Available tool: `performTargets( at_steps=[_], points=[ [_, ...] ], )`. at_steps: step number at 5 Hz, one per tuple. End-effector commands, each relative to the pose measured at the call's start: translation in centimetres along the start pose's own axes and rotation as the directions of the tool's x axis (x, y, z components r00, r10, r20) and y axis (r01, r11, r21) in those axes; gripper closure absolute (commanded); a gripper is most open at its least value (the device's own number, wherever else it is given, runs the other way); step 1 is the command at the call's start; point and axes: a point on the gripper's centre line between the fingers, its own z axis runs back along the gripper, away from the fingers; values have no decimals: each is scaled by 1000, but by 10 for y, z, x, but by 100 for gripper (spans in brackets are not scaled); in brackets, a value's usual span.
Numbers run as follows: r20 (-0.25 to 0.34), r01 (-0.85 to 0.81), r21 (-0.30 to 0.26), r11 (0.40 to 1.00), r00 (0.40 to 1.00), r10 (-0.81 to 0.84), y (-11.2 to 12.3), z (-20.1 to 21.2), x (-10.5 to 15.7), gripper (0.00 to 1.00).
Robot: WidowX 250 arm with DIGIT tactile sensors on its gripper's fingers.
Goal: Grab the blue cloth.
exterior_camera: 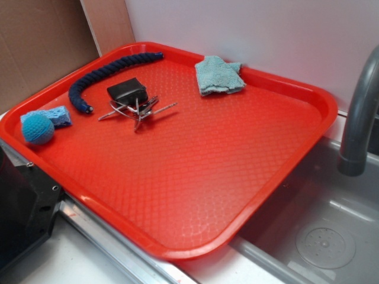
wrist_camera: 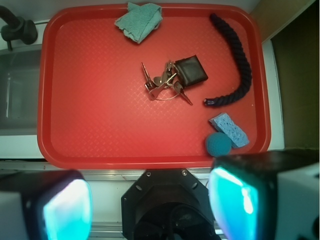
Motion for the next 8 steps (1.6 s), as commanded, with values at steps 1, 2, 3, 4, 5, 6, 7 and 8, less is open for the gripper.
performTargets(
  at_steps=[1,2,3,4,5,6,7,8],
  points=[
    [0,0,0,1000,1000,0,0,0,0,0],
    [28,-1,72,997,1000,-1,3,-50,45,0],
    [74,-17,31,999,997,14,-4,-85,92,0],
    [92,2,-3,1000,996,-1,-8,-128,133,0],
    [100,-2,16,1000,995,0,-5,-152,152,0],
    [120,4,3,1000,993,-4,1,-180,168,0],
    [106,-26,6,1000,994,26,8,-198,181,0],
    [122,-49,-1,999,991,49,9,-210,194,0]
  ],
)
